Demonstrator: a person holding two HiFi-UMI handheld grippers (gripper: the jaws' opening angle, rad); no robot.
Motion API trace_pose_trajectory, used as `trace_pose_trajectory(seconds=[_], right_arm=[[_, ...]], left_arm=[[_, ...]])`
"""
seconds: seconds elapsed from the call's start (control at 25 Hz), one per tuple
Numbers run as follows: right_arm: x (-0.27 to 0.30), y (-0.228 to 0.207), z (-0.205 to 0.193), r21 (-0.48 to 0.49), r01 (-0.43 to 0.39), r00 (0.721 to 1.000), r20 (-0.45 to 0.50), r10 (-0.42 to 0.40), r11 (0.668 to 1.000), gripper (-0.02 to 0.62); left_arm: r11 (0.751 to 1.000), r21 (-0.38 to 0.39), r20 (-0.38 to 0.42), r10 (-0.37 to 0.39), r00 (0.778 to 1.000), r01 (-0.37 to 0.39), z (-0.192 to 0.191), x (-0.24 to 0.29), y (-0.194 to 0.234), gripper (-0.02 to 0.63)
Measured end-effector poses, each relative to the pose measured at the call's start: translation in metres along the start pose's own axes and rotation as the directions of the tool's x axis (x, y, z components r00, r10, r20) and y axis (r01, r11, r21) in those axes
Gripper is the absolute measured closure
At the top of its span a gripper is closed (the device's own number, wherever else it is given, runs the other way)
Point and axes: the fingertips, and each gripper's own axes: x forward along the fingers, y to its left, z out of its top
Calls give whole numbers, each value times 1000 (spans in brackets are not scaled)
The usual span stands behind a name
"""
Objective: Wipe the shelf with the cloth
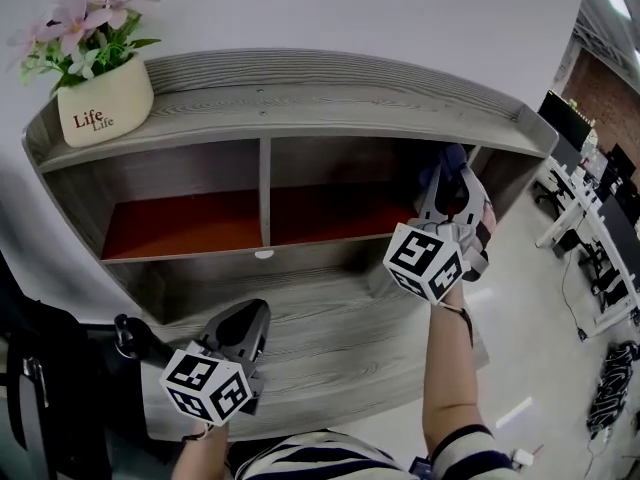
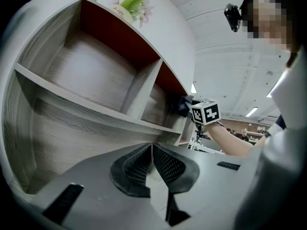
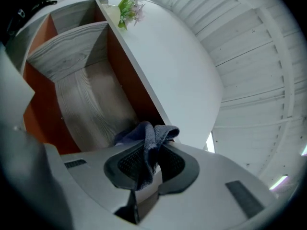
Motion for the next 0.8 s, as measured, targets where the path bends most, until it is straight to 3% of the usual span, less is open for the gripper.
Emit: trace_pose_trajectory(seconds=[0.2,0.36,0.6,0.8], right_arm=[[3,-8,1,-52,95,995,9,-94,994,523],[6,-7,2,-179,149,989,19,-148,973,523],[14,1,-2,-294,121,992,-7,-128,948,523],[17,14,-8,-335,39,996,-64,-65,941,523]], left_arm=[[1000,4,-9,10,1000,-10,-1,1,-1,581],[1000,-4,-5,21,1000,-21,-1,1,1,581],[1000,-4,1,4,1000,-4,-3,2,-3,581],[1000,5,8,-3,1000,3,-3,2,-6,581]])
